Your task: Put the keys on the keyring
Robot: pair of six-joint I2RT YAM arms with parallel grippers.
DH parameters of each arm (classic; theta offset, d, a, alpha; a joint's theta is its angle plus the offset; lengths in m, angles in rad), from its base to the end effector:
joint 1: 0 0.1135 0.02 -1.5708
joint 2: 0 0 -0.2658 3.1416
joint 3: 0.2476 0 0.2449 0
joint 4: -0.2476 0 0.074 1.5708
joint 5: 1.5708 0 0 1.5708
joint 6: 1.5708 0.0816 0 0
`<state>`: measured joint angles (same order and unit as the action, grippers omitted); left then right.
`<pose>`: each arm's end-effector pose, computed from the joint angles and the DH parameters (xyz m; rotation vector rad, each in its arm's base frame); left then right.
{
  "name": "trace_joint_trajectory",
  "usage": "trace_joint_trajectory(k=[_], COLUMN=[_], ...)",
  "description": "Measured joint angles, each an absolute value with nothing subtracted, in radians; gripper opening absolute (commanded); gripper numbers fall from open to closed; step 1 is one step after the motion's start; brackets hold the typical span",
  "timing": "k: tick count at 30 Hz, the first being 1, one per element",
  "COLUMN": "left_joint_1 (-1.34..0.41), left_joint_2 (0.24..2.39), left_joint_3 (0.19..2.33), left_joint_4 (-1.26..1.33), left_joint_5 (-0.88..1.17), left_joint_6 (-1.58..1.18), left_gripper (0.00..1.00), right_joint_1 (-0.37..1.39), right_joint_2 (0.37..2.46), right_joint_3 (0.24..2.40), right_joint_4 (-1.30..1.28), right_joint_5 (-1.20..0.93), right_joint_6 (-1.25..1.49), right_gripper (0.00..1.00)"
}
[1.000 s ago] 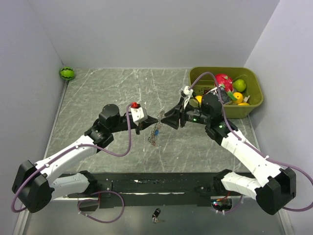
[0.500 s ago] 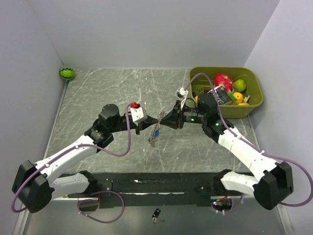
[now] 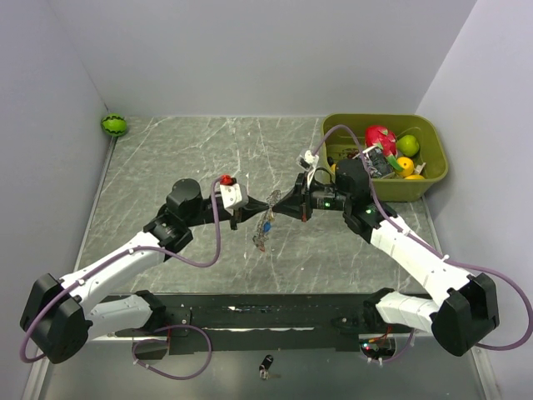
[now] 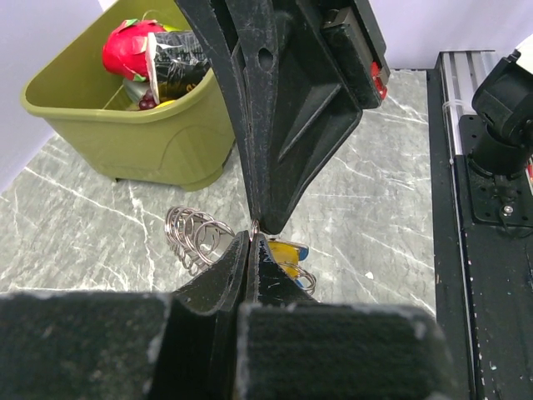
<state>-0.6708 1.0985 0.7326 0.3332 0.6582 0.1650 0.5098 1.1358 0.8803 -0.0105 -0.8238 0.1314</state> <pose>0.1889 -0.2136 0.3168 1.1257 1.2400 -0.9108 0.2132 0.1878 0.3186 -0.9383 1.6721 1.1920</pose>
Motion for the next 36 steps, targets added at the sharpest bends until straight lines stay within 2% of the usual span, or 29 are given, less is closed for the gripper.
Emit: trace_joint_trajectory(k=[17, 20, 22, 25, 29, 32, 36], left_joint_1=[-0.656, -0.654, -0.651, -0.651, -0.651, -0.651, -0.651], left_joint_2=[1.065, 1.065, 1.065, 1.065, 1.061, 1.050, 1.039], left_joint_3=[0.667, 0.650, 0.640, 0.636, 0.636, 0.636, 0.636], left_joint_4=[0.432, 0.473, 0.495, 0.513, 0.534, 0.537, 0.538], left_joint_5=[0.715, 0.730, 0.739, 0.748, 0.757, 0.762, 0.764], left_joint_6=[0.102, 0.081, 0.066, 0.057, 0.056, 0.059, 0.059], left_gripper=[0.01, 0.01, 0.01, 0.01, 0.01, 0.01, 0.01], right_joint_1=[0.510, 0.509, 0.509, 0.509, 0.509, 0.509, 0.509], right_joint_2=[1.170, 1.176, 1.178, 1.174, 1.134, 1.069, 0.970], right_joint_3=[0.877, 0.877, 0.877, 0.875, 0.831, 0.782, 0.739], right_joint_4=[0.010, 0.016, 0.015, 0.018, 0.030, 0.034, 0.057], right_joint_5=[-0.924, -0.945, -0.957, -0.966, -0.945, -0.917, -0.891], right_joint_6=[0.098, 0.091, 0.086, 0.076, 0.054, 0.041, 0.013], right_gripper=[0.00, 0.03, 0.08, 0.21, 0.42, 0.52, 0.59])
